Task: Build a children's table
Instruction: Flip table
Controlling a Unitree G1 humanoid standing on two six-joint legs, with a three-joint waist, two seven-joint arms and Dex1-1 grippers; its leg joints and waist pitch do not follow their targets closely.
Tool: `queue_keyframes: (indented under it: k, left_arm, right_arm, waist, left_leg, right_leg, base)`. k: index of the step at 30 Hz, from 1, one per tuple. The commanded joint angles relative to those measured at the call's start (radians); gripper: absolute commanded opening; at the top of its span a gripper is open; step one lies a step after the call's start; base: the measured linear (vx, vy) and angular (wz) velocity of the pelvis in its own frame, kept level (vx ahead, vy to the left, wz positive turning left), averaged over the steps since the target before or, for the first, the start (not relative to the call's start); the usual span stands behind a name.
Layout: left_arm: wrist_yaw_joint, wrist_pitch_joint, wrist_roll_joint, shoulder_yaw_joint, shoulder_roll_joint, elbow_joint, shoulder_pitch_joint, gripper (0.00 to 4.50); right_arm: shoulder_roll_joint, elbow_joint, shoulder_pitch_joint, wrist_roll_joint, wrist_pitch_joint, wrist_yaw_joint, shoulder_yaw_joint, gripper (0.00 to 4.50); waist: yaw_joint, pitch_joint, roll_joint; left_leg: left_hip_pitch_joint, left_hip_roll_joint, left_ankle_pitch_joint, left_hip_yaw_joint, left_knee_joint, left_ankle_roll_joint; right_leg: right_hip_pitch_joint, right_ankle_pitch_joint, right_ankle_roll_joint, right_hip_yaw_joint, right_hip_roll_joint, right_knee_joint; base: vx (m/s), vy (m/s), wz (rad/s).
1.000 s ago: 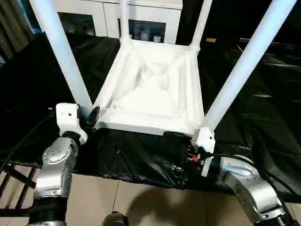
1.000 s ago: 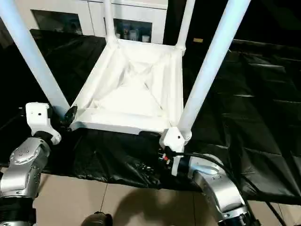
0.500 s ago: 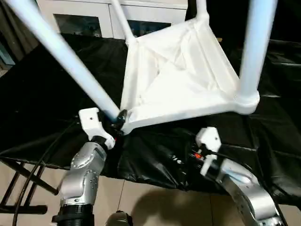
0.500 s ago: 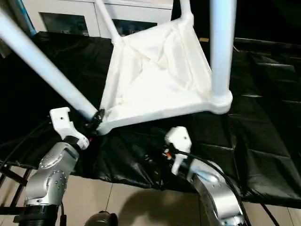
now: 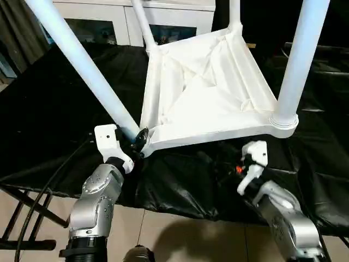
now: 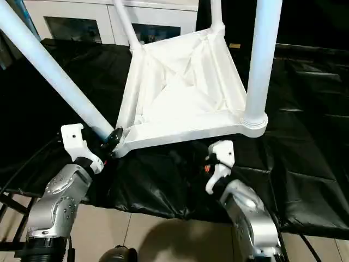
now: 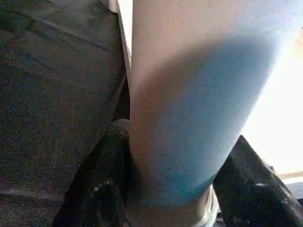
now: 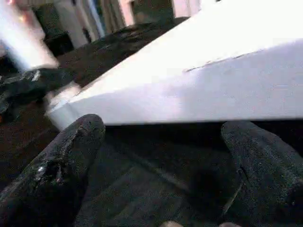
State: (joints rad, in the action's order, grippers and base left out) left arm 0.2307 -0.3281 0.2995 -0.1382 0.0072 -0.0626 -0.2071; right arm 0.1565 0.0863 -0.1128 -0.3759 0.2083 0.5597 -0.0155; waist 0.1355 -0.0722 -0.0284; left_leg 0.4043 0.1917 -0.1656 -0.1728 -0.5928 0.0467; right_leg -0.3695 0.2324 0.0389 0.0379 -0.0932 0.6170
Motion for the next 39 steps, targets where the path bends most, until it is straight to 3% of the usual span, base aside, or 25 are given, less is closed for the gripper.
queue_keyframes:
  k: [1,5,8,12,15,17,18,22,23,27,28,30,39]
  left_arm:
    - [0.008,-0.013,0.072,-0.001,-0.03,0.029,-0.021,2.14]
    - [0.009,-0.016,0.068,-0.002,-0.033,0.035,-0.018,2.14]
    - [0.007,-0.022,0.063,0.001,-0.037,0.045,-0.013,2.14]
    - [0.008,-0.026,0.059,0.013,-0.039,0.05,-0.009,2.14]
    - [0.009,-0.025,0.055,0.019,-0.041,0.051,-0.007,2.14]
    - [0.015,-0.024,0.042,0.037,-0.047,0.051,-0.007,2.14]
    - [0.015,-0.024,0.041,0.038,-0.048,0.052,-0.007,2.14]
    - [0.009,-0.012,0.01,0.071,-0.061,0.061,-0.002,2.14]
    - [0.004,-0.005,0.0,0.077,-0.063,0.062,-0.001,2.14]
    - [-0.004,0.011,-0.018,0.094,-0.07,0.064,-0.001,2.14]
    - [-0.008,0.027,-0.034,0.109,-0.072,0.065,-0.003,2.14]
    - [-0.015,0.048,-0.048,0.117,-0.075,0.063,-0.006,2.14]
    - [-0.018,0.058,-0.06,0.111,-0.077,0.051,-0.018,2.14]
  right_arm:
    - [-0.026,0.04,-0.043,-0.055,0.001,-0.018,0.048,4.5]
    - [-0.048,0.087,-0.08,-0.081,-0.001,-0.025,0.074,4.5]
    - [-0.096,0.15,-0.142,-0.161,0.01,-0.022,0.125,4.5]
    - [-0.141,0.213,-0.207,-0.242,0.024,-0.056,0.199,4.5]
    - [-0.157,0.251,-0.238,-0.261,0.021,-0.086,0.231,4.5]
    - [-0.184,0.338,-0.304,-0.314,0.021,-0.134,0.297,4.5]
    - [-0.186,0.345,-0.31,-0.321,0.022,-0.137,0.304,4.5]
    - [-0.211,0.454,-0.394,-0.432,0.057,-0.18,0.402,4.5]
    - [-0.211,0.474,-0.405,-0.447,0.067,-0.188,0.418,4.24]
    - [-0.209,0.509,-0.421,-0.474,0.106,-0.172,0.437,4.03]
    - [-0.214,0.518,-0.426,-0.501,0.119,-0.184,0.459,3.87]
    - [-0.214,0.539,-0.438,-0.516,0.137,-0.19,0.485,3.77]
    - [-0.205,0.572,-0.457,-0.552,0.178,-0.181,0.517,3.12]
  waist:
    - [-0.007,0.073,0.011]
    - [-0.007,0.076,0.007]
    - [-0.005,0.08,0.009]
    - [-0.001,0.087,0.008]
    - [0.0,0.082,0.005]
    - [-0.002,0.081,0.003]
    - [-0.003,0.081,0.003]
    - [-0.005,0.081,0.009]
    - [-0.006,0.079,0.012]
    - [-0.004,0.081,0.011]
    - [-0.005,0.08,0.016]
    - [-0.003,0.082,0.013]
    - [-0.001,0.086,0.011]
  left_leg:
    - [-0.026,0.031,-0.128,0.01,0.067,-0.038]
    - [-0.024,0.03,-0.088,0.009,0.062,-0.048]
    - [-0.022,0.029,-0.072,0.008,0.059,-0.063]
    - [-0.016,0.027,-0.007,0.006,0.046,-0.094]
    - [-0.017,0.03,-0.056,0.005,0.052,-0.08]
    - [-0.02,0.032,-0.091,0.005,0.057,-0.059]
    - [-0.02,0.032,-0.101,0.005,0.058,-0.055]
    - [-0.019,0.032,-0.099,0.004,0.059,-0.044]
    - [-0.017,0.031,-0.098,0.004,0.061,-0.048]
    - [-0.015,0.03,-0.074,0.003,0.057,-0.055]
    - [-0.013,0.029,-0.059,0.002,0.056,-0.063]
    - [-0.014,0.03,-0.05,0.003,0.055,-0.072]
    - [-0.012,0.03,-0.03,0.001,0.051,-0.07]
  right_leg:
    - [0.027,-0.087,-0.213,-0.025,-0.039,-0.056]
    - [0.028,-0.126,-0.222,-0.024,-0.039,-0.05]
    - [0.027,-0.143,-0.232,-0.024,-0.04,-0.046]
    - [0.021,-0.231,-0.244,-0.023,-0.036,-0.032]
    - [0.017,-0.148,-0.242,-0.022,-0.037,-0.039]
    - [0.015,-0.104,-0.24,-0.022,-0.039,-0.042]
    - [0.014,-0.091,-0.241,-0.022,-0.039,-0.042]
    - [0.015,-0.089,-0.224,-0.023,-0.039,-0.043]
    - [0.015,-0.086,-0.224,-0.022,-0.039,-0.044]
    - [0.017,-0.099,-0.218,-0.022,-0.04,-0.042]
    - [0.017,-0.116,-0.219,-0.022,-0.04,-0.042]
    - [0.015,-0.119,-0.22,-0.021,-0.041,-0.04]
    - [0.014,-0.133,-0.228,-0.02,-0.039,-0.037]
  base:
    - [0.0,0.0,0.0]
    - [0.0,0.0,0.0]
    - [0.0,0.0,0.0]
    - [0.0,0.0,0.0]
    - [0.0,0.0,0.0]
    - [0.0,0.0,0.0]
    - [0.0,0.0,0.0]
    - [0.0,0.0,0.0]
    - [0.0,0.0,0.0]
    - [0.0,0.0,0.0]
    - [0.0,0.0,0.0]
    - [0.0,0.0,0.0]
    - [0.0,0.0,0.0]
